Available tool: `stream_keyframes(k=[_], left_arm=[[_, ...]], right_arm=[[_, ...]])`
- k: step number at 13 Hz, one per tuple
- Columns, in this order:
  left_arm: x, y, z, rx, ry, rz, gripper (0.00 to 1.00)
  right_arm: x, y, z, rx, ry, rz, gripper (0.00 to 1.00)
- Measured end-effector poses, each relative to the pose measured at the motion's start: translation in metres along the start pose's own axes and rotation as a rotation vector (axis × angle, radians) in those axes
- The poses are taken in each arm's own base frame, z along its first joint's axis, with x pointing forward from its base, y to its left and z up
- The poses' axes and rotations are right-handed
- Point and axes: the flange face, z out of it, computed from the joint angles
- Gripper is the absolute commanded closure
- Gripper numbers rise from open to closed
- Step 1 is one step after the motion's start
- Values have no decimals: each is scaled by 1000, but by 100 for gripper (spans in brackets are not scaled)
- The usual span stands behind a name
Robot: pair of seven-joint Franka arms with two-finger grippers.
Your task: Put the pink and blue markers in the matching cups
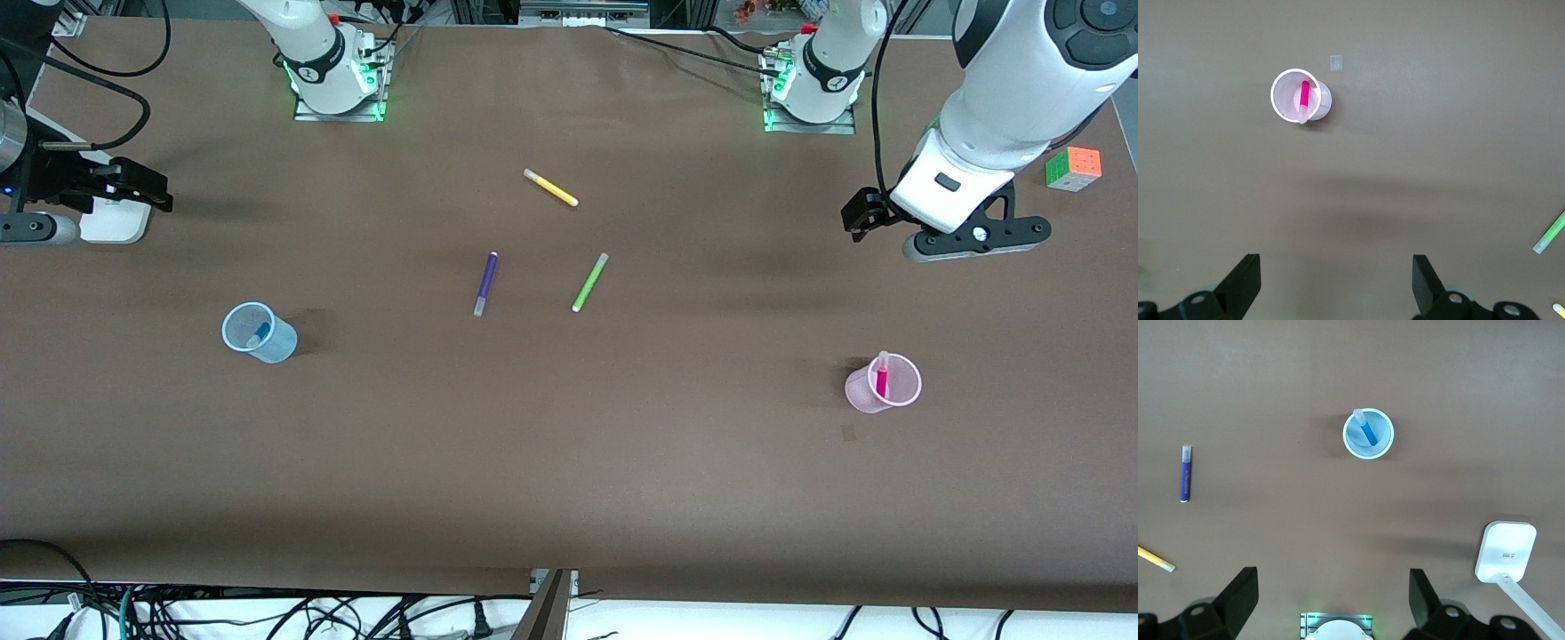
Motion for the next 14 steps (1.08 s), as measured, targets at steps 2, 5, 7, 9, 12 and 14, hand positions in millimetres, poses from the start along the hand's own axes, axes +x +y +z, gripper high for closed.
stream_keyframes(k=[2, 5, 7, 9, 12, 14], left_arm=[[-1, 2, 0, 0, 0, 3, 0], [-1, 2, 0, 0, 0, 4, 0], [-1, 3, 0, -1, 0, 8, 0], [-3, 8, 0, 2, 1, 15, 0], [3, -5, -11, -116, -24, -40, 0], [6, -18, -27, -152, -45, -66, 0]], right_arm=[[0, 0, 0, 0, 0, 0, 0], [0, 0, 0, 0, 0, 0, 0], [0, 0, 0, 0, 0, 0, 0], [0, 0, 0, 0, 0, 0, 0], [0, 1, 0, 0, 0, 1, 0], [0, 1, 0, -1, 0, 2, 0]])
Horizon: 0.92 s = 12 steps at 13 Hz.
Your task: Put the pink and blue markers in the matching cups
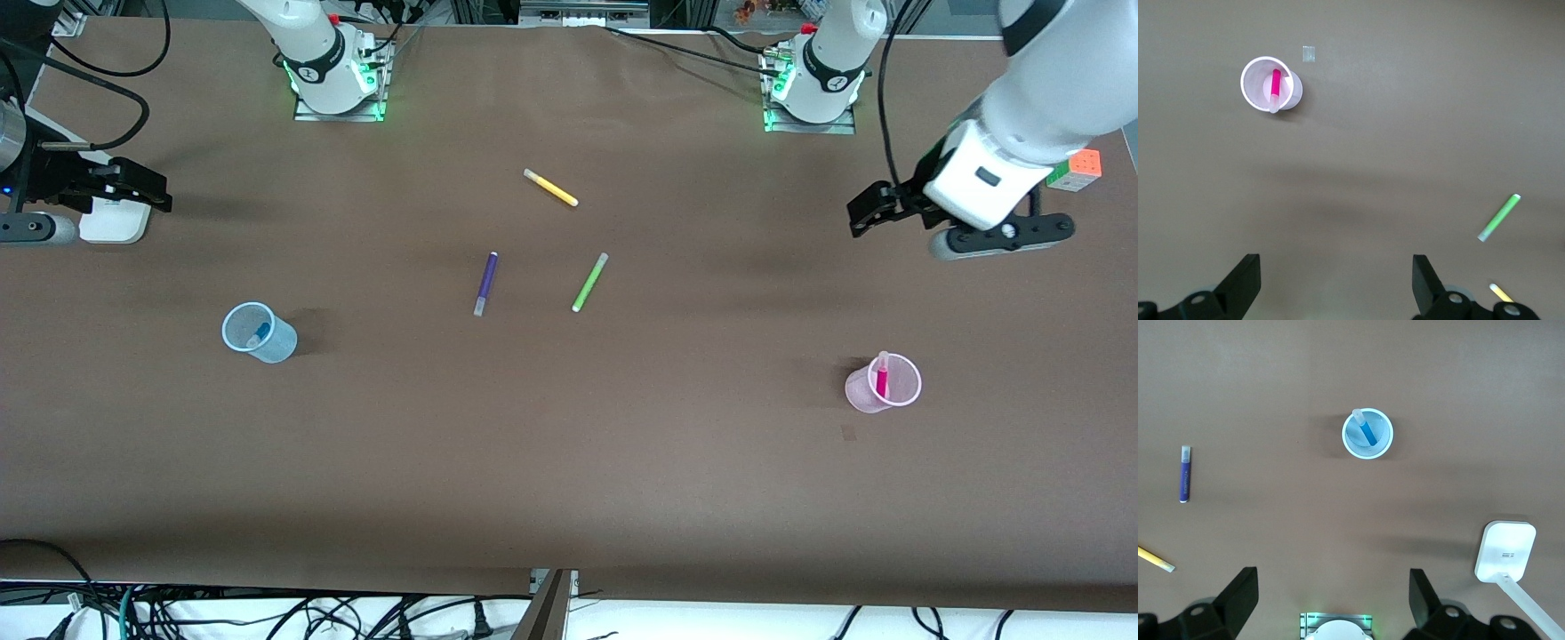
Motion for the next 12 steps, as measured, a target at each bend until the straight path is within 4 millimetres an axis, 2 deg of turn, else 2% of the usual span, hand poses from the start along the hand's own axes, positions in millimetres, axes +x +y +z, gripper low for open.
stream_keyframes(k=[2, 5, 9, 12], left_arm=[[0, 3, -10, 7, -28, 7, 0], [4, 7, -3, 15, -54, 12, 0], [6, -10, 6, 19, -72, -9, 0], [3, -17, 2, 16, -65, 3, 0]], right_arm=[[0, 0, 0, 0, 0, 0, 0], [0, 0, 0, 0, 0, 1, 0], [0, 1, 0, 0, 0, 1, 0], [0, 1, 0, 0, 0, 1, 0]])
